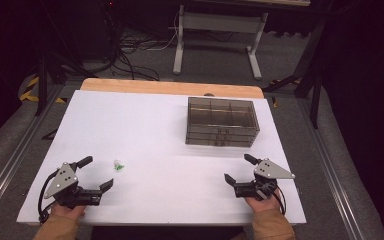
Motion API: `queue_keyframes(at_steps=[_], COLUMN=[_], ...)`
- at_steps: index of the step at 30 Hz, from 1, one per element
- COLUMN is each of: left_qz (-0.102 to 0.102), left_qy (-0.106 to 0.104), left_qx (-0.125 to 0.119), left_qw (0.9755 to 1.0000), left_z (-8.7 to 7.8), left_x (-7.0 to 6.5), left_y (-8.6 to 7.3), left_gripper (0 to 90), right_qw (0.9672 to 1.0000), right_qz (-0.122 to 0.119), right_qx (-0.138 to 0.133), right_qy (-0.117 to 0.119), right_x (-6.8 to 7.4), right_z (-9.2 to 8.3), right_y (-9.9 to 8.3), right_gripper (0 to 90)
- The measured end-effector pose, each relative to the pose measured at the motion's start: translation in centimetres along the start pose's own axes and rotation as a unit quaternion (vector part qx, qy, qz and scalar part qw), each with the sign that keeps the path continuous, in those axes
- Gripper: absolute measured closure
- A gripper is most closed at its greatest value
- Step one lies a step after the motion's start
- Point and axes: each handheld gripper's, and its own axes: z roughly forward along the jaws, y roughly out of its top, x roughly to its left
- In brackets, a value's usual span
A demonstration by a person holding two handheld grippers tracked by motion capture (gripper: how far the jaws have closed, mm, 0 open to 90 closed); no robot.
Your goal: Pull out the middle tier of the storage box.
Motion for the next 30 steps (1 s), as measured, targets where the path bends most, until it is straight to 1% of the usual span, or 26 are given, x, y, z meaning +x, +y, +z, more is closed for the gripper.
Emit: queue_keyframes(at_steps=[7,10,11,14,17,24,26,30], left_qz=[0.0,0.001,0.001,0.004,0.005,0.007,0.008,0.008], left_qy=[0.0,-0.001,-0.001,-0.002,-0.004,-0.004,-0.004,-0.005], left_qx=[-0.001,-0.002,-0.002,-0.003,0.0,-0.005,-0.005,-0.006], left_qw=[1.0,1.0,1.0,1.0,1.0,1.0,1.0,0.9999], left_z=[0.0,0.0,0.0,0.0,-0.1,-0.1,-0.1,-0.1], left_x=[0.0,-0.1,0.0,0.0,0.0,-0.1,-0.1,-0.1], left_y=[0.0,0.0,0.0,0.0,0.0,-0.1,0.0,-0.1], left_gripper=[0.2,0.2,0.2,0.2,0.2,0.2,0.2,0.2], right_qw=[0.9998,0.9995,0.9993,0.9988,0.9986,0.9978,0.9975,0.9963], right_qz=[-0.004,-0.012,-0.02,-0.031,-0.035,-0.046,-0.05,-0.065], right_qx=[0.02,0.029,0.032,0.039,0.04,0.047,0.049,0.057], right_qy=[0.001,0.005,0.005,0.003,0.003,0.001,0.005,0.003], right_x=[-0.4,-0.5,-0.5,-0.4,-0.4,-0.5,-0.4,-0.3], right_z=[0.3,0.6,0.8,1.1,1.4,2.2,2.5,2.6], right_y=[1.0,1.6,1.8,2.3,2.7,3.0,3.3,3.7], right_gripper=[3.2,3.7,3.8,4.3,4.8,5.4,6.2,10.4])
